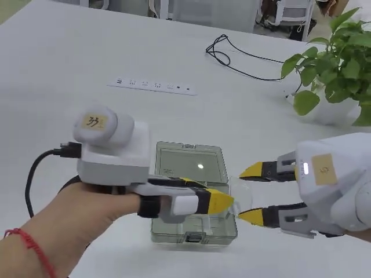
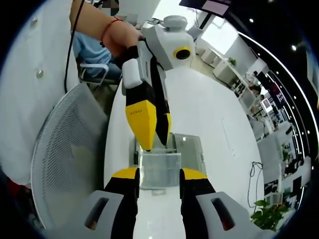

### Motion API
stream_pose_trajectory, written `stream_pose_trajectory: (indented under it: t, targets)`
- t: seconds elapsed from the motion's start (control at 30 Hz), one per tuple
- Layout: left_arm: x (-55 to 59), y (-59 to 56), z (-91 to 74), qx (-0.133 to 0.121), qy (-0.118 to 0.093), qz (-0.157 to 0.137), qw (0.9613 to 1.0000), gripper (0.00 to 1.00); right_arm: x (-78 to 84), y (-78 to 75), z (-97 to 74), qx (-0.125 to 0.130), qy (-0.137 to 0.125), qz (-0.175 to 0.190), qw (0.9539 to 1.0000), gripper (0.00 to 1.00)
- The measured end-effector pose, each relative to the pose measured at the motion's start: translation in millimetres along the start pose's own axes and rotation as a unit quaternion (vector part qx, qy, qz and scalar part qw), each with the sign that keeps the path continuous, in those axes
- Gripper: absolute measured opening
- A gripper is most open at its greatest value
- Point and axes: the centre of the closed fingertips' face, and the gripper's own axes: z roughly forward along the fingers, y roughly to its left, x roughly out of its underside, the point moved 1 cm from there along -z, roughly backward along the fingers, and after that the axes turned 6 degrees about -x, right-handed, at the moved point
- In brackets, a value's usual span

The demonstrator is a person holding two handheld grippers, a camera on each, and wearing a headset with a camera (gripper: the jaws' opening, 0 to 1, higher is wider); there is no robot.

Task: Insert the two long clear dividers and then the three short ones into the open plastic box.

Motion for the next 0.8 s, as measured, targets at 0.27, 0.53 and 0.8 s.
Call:
stream_pose_trajectory:
  t: [0.27,0.53,0.8]
  targets:
    - [3.1,-7.7,6.5,0.010,0.003,-0.008,0.9999,0.28,-7.1,2.0,-0.3,-0.001,0.000,-0.011,0.9999,0.32]
    - [4.4,-10.4,11.7,0.023,0.001,-0.019,0.9996,0.18,-15.1,4.2,0.9,0.000,0.002,-0.023,0.9997,0.32]
    - [3.8,-11.0,14.6,0.028,0.004,-0.030,0.9991,0.09,-16.8,2.0,0.5,0.001,0.007,-0.030,0.9995,0.32]
